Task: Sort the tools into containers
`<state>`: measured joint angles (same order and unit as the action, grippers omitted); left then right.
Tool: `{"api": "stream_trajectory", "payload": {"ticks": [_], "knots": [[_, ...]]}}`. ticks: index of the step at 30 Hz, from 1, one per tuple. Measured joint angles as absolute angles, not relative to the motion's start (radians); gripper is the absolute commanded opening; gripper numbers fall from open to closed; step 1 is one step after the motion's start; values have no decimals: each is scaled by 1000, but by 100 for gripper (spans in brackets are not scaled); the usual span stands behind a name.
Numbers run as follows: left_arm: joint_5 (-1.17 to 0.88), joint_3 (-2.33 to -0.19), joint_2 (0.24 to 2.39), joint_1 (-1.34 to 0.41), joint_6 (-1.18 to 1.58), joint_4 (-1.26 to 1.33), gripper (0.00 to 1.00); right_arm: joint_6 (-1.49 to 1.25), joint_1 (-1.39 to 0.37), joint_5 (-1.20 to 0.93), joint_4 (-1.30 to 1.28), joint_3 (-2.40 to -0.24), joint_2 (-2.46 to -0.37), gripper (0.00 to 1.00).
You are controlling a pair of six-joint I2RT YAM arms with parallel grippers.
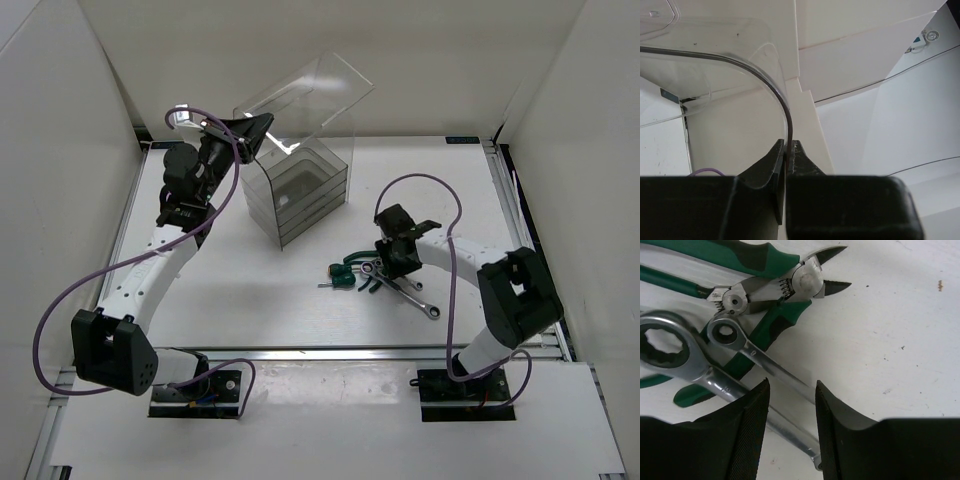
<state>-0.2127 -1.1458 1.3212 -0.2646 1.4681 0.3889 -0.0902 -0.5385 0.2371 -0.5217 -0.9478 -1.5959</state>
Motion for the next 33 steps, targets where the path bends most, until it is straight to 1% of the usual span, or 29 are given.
{"api": "stream_trajectory", "payload": {"ticks": [5,8,9,10,11,13,14,16,25,33], "knots": [[-213,-1156,1325,-264,1475,381,10,-67,-537,248,-502,-954,-1653,46],[-214,-1162,1328,-264,1485,375,10,-62,-537,249,-490,-963,-1664,43],[-213,-1163,1328,-264,1487,374,10,-60,-539,248,-490,-967,-1669,37],[-213,-1164,1328,-264,1490,371,10,-57,-539,248,-489,-973,-1674,34],[-213,-1166,1328,-264,1494,369,10,-56,-539,248,-485,-979,-1681,24],[-213,-1166,1328,-264,1503,367,10,-52,-540,243,-480,-991,-1696,13],[-213,-1167,1328,-264,1508,367,10,-57,-540,242,-484,-1001,-1705,4],[-213,-1168,1328,-264,1514,366,10,-57,-539,242,-485,-1014,-1716,0],[-212,-1168,1328,-264,1525,367,10,-96,-520,204,-494,-1032,-1727,0],[-208,-1168,1328,-264,1532,370,10,-163,-500,147,-535,-1020,-1637,0]]}}
